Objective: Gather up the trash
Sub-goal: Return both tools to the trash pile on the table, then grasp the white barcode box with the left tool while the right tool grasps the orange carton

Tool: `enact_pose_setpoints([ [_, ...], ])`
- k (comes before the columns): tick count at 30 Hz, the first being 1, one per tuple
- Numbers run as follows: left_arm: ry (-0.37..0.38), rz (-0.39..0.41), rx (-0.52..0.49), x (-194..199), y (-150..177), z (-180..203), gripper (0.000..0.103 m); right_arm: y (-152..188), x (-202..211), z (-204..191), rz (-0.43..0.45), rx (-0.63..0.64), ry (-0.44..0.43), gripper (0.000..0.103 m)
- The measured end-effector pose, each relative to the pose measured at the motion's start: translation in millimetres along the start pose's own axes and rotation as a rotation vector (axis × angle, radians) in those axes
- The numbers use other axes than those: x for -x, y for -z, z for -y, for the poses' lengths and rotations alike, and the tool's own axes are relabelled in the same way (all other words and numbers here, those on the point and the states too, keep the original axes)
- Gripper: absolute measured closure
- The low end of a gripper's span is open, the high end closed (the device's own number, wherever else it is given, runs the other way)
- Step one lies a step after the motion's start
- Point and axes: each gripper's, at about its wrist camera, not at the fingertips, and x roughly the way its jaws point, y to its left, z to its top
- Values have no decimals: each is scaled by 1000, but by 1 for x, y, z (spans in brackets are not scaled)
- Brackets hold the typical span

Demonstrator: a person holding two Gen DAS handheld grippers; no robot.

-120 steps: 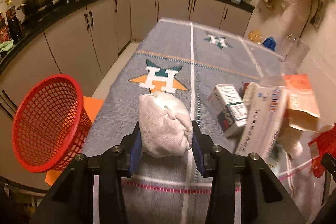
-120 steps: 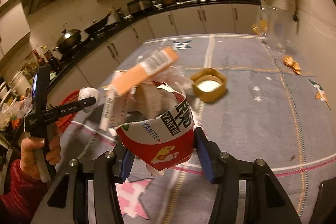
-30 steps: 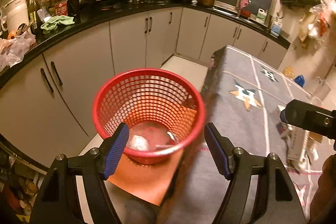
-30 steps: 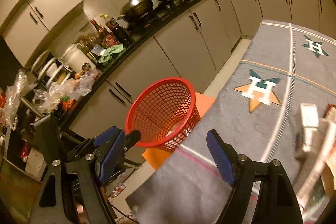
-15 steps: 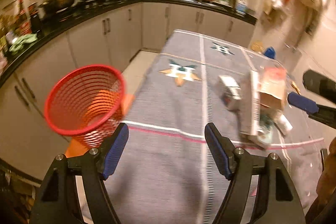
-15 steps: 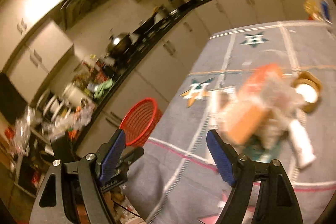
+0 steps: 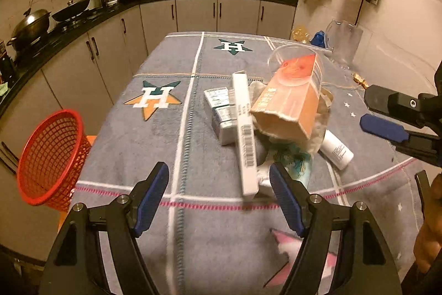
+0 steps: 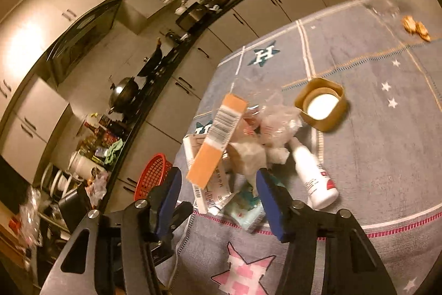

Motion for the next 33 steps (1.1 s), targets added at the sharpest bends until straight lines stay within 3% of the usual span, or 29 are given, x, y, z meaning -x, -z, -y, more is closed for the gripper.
enact_pose_setpoints([
  [10,5,-31,-43,-38,-14,7,29,-6,-26,2,-24,-81,-39,41],
  [11,11,-29,-46,-42,-15,7,34,-7,-28,1,-21,-81,-34,41],
  [14,24,-56,-37,-54,-17,4,69,-10,-38,-4,-37,-90,-38,41],
  [15,45,-72,-25,-58,-17,1,74,-10,-42,-5,-42,-96,-38,41],
  [17,61,-71,-13,-60,-16,-3,74,-11,-49,-7,-48,-95,-30,41],
  [20,68,-57,-18,-59,-14,-5,88,-13,-57,-8,-56,-101,-17,41],
  [33,102,-50,0,-60,-13,-15,88,-16,-93,-15,-83,-79,39,44],
])
